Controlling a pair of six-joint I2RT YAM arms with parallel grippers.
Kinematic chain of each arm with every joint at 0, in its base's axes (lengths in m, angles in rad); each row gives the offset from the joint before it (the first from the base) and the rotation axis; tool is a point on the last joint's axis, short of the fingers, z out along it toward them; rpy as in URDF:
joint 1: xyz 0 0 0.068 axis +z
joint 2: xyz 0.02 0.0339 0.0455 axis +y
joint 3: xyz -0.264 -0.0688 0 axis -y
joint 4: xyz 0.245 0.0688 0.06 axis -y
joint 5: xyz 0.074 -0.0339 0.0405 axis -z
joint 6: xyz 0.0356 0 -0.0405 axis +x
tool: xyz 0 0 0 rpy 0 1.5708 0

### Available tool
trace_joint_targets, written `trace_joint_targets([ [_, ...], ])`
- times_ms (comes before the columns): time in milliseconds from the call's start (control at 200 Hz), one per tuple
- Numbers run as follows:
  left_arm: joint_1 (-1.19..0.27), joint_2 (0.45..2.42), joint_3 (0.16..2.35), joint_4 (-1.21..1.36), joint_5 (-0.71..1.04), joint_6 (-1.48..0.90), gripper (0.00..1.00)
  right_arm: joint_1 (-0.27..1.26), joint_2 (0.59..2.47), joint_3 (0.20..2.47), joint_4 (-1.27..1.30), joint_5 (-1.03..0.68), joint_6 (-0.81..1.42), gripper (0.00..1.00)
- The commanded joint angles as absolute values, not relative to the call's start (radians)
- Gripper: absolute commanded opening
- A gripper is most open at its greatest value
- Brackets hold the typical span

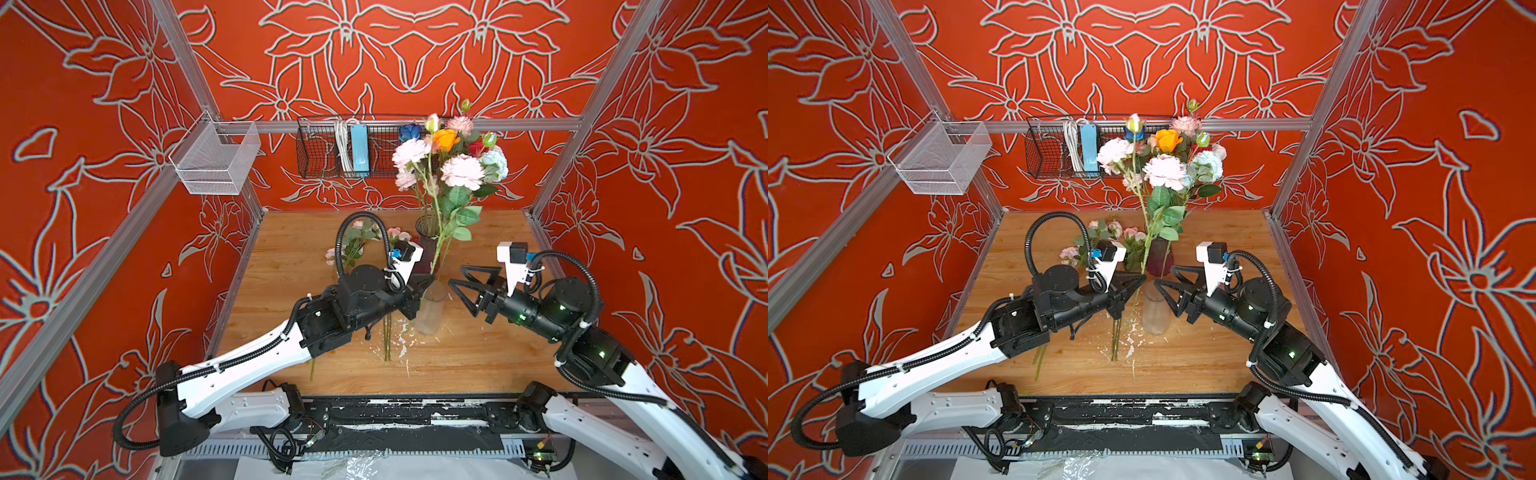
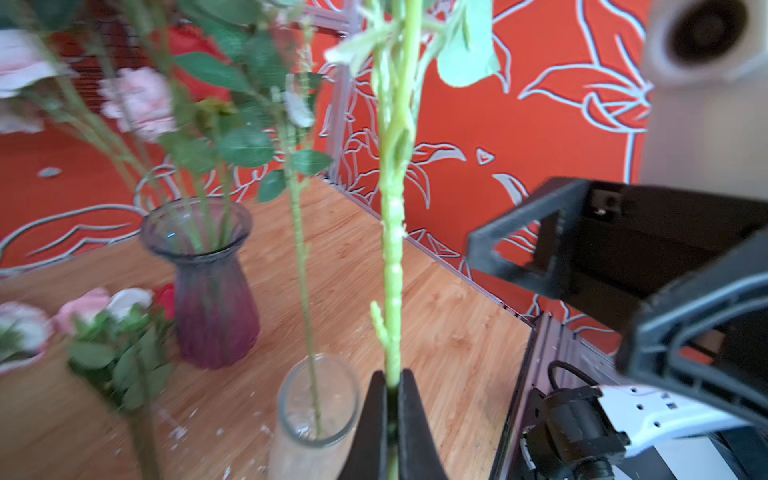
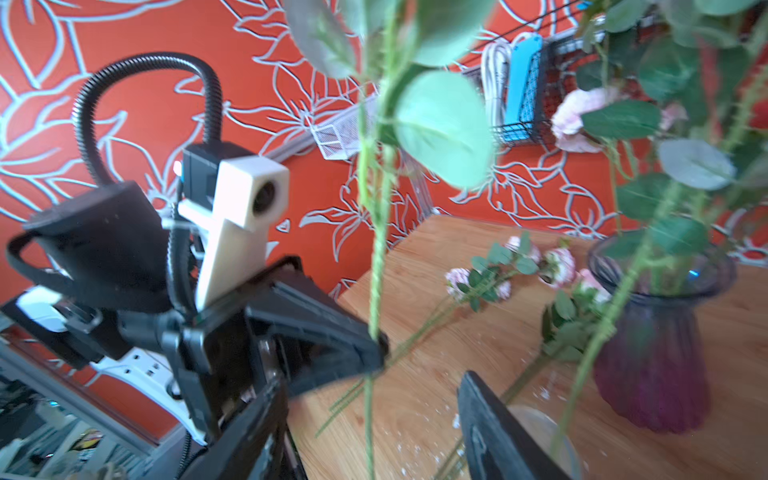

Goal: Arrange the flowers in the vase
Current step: 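Lift the pink rose high with the left gripper while the right rises to meet it, then close the right gripper on the pink rose stem while the left opens, then lower the pink rose stem into the glass cup with the right gripper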

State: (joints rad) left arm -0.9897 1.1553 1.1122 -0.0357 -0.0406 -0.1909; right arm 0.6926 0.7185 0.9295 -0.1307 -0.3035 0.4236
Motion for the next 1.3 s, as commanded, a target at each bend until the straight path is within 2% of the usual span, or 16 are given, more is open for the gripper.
trace_joint_targets([
  [0, -1.016, 1.179, 1.147, 0.042, 0.005, -0.139, 0.00, 0.687, 0.759, 0.971, -0.057, -0.344, 0.437, 0.66],
  [130, -1.043, 1.176, 1.146, 0.052, 0.005, -0.132, 0.00, 0.686, 0.806, 0.995, -0.029, -0.297, 0.434, 0.64],
  [240, -1.052, 1.167, 1.137, 0.058, -0.007, -0.130, 0.00, 0.687, 0.838, 1.008, -0.017, -0.295, 0.450, 0.55],
  [370, -1.054, 1.157, 1.125, 0.066, -0.020, -0.132, 0.00, 0.687, 0.846, 1.009, 0.007, -0.311, 0.474, 0.24],
  [460, -1.054, 1.160, 1.119, 0.074, -0.038, -0.130, 0.00, 0.687, 0.844, 1.004, 0.022, -0.311, 0.486, 0.06],
  [495, -1.054, 1.163, 1.114, 0.083, -0.053, -0.132, 0.00, 0.687, 0.844, 1.005, 0.024, -0.314, 0.489, 0.02],
  [585, -1.054, 1.166, 1.100, 0.113, -0.087, -0.138, 0.02, 0.687, 0.850, 1.012, 0.027, -0.319, 0.491, 0.00],
  [685, -1.054, 1.160, 1.081, 0.134, -0.123, -0.139, 0.48, 0.687, 0.870, 1.044, -0.002, -0.295, 0.453, 0.00],
  [746, -1.054, 1.139, 1.062, 0.125, -0.155, -0.141, 0.59, 0.687, 0.888, 1.081, -0.044, -0.274, 0.394, 0.00],
  [1071, -1.054, 0.801, 0.846, 0.078, -0.401, -0.186, 0.66, 0.687, 1.052, 1.342, -0.197, -0.065, 0.112, 0.00],
  [1291, -1.054, 0.701, 0.761, 0.015, -0.475, -0.233, 0.66, 0.687, 1.134, 1.358, -0.196, 0.007, 0.008, 0.00],
])
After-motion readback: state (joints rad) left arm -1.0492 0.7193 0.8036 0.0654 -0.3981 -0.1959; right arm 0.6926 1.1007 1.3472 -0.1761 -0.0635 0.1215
